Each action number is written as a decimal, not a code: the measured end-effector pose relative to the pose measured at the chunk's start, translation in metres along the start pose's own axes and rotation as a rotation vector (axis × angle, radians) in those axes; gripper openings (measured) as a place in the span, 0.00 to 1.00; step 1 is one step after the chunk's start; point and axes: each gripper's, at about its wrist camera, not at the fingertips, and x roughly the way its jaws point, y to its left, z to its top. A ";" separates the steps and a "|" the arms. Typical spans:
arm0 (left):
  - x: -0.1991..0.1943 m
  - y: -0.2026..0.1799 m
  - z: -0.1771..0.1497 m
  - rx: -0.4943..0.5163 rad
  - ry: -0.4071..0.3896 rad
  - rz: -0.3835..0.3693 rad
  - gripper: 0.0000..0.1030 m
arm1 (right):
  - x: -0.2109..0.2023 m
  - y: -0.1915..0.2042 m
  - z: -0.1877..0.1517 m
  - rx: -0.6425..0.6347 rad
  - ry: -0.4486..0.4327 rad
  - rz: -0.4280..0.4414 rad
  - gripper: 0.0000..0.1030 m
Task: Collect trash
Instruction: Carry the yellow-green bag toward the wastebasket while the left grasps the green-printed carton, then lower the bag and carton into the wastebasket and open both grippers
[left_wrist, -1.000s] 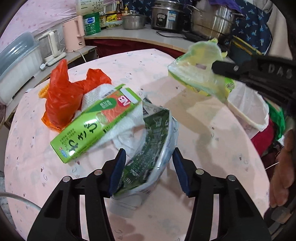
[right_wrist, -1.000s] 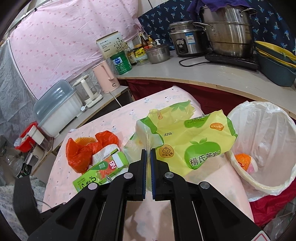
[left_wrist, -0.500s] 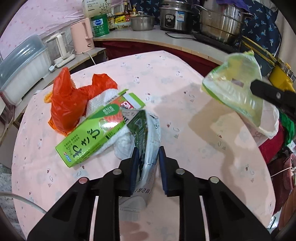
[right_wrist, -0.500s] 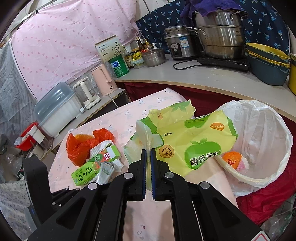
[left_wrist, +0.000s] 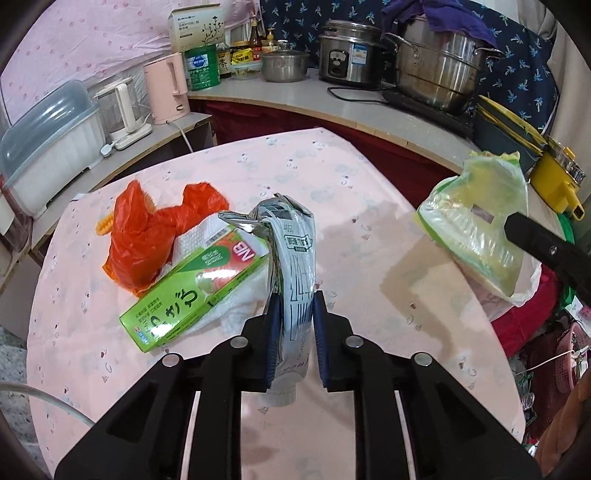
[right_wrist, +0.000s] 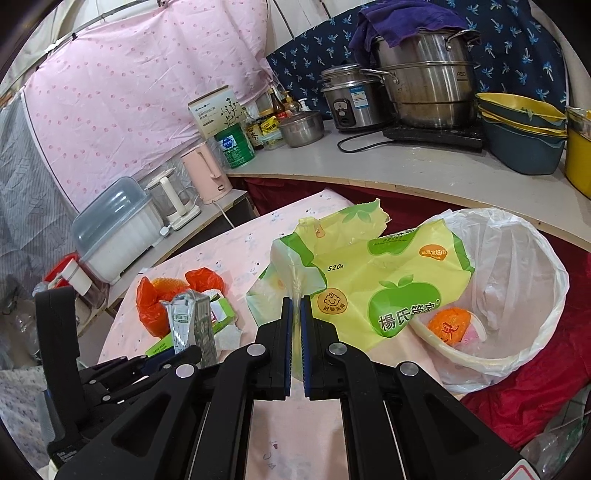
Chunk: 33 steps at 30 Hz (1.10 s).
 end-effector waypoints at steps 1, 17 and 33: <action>-0.001 -0.002 0.002 0.002 -0.004 -0.004 0.16 | -0.002 -0.002 0.001 0.002 -0.004 -0.001 0.04; -0.005 -0.080 0.034 0.109 -0.046 -0.077 0.16 | -0.032 -0.062 0.012 0.084 -0.073 -0.077 0.04; 0.020 -0.176 0.057 0.240 -0.031 -0.190 0.16 | -0.050 -0.142 0.022 0.186 -0.121 -0.182 0.04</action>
